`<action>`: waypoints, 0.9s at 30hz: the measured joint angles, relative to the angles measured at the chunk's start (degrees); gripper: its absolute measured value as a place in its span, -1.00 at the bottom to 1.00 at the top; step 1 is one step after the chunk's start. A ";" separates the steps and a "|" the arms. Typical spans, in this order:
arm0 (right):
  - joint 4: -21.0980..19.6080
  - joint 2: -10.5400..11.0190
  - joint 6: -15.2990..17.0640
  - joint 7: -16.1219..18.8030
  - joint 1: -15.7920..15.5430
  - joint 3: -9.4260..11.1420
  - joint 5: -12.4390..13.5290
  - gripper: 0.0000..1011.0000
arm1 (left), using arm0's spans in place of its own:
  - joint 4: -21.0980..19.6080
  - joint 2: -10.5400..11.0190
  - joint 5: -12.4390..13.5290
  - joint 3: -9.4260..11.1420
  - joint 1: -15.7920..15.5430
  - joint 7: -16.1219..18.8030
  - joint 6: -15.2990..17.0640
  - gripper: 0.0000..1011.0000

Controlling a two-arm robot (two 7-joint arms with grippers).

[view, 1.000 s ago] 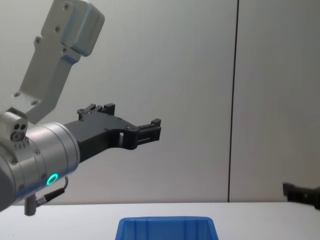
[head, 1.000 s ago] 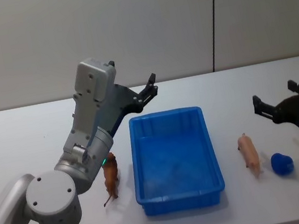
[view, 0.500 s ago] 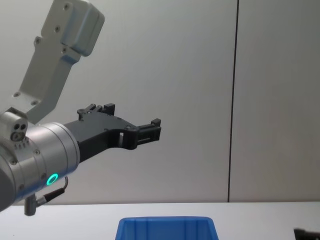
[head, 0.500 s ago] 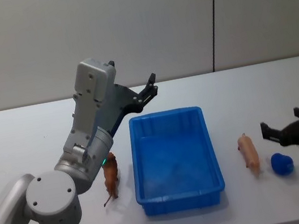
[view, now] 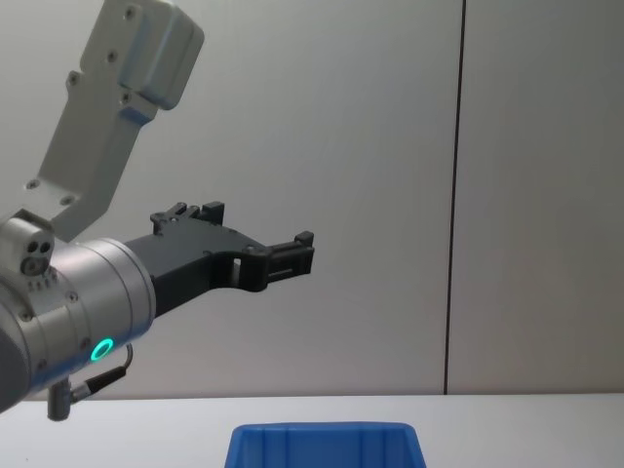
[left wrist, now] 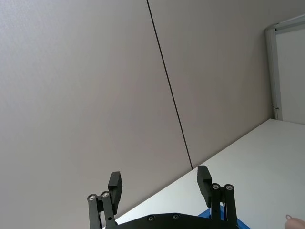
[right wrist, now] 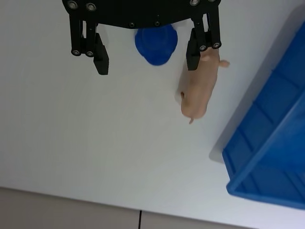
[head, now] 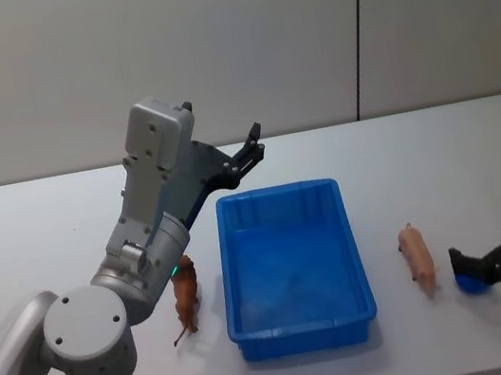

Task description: Pick up the two dolls from the table and place them into the box.

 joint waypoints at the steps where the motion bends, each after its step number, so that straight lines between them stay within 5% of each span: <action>1: 0.21 0.04 0.09 0.11 -0.07 -0.02 -0.06 0.98 | 0.00 0.00 0.00 0.00 0.00 0.00 0.00 0.98; 19: 7.60 -0.41 -3.07 4.28 1.04 -0.77 -2.76 0.98 | 0.00 0.00 0.00 0.00 0.00 0.00 0.00 0.98; 27: 11.23 -1.09 -5.82 5.72 2.52 -1.13 -3.80 0.57 | 0.00 0.00 0.00 0.00 0.00 0.00 0.00 0.98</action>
